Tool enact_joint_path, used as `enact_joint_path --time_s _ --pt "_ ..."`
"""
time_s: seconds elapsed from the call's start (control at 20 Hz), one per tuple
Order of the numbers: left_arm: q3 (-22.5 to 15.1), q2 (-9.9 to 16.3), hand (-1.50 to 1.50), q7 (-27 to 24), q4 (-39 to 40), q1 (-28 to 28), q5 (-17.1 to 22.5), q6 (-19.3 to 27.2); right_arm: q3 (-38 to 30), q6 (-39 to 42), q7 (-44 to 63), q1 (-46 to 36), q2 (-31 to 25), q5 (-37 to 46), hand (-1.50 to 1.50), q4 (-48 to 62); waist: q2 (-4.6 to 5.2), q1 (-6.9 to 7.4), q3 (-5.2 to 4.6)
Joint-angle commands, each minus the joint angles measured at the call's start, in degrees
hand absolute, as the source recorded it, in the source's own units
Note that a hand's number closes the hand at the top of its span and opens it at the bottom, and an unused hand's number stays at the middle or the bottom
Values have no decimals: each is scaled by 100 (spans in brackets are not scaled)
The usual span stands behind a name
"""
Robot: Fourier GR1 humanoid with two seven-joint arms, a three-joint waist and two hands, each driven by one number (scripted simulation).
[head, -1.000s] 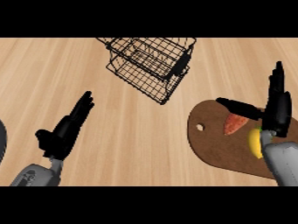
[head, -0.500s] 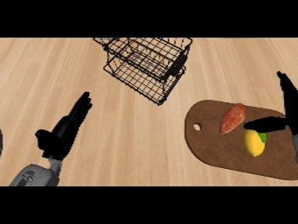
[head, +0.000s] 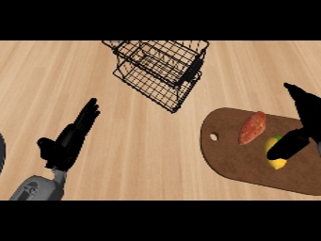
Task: Pick the lemon from the cutting board and place it in the tiered basket
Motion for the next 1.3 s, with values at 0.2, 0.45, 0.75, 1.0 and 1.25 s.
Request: enact_joint_path --time_s 0.2,0.45,0.75,1.0,1.25 --pt "115 -97 0 306 17 -342 -32 -61 155 184 1986 -198 230 231 -150 -779 29 14 29" --pt "11 -336 0 -171 373 -226 -198 -66 524 261 1965 -51 306 731 -150 -102 69 49 22" --pt "38 -251 0 -71 151 -85 -297 -49 327 2 1848 307 648 793 -150 285 63 70 32" --pt "131 -155 0 83 -212 271 -248 -205 78 -27 1484 718 718 970 -150 74 46 61 36" --pt "74 -351 0 90 -164 134 -389 -79 -227 92 1361 995 607 1050 -150 265 41 37 35"
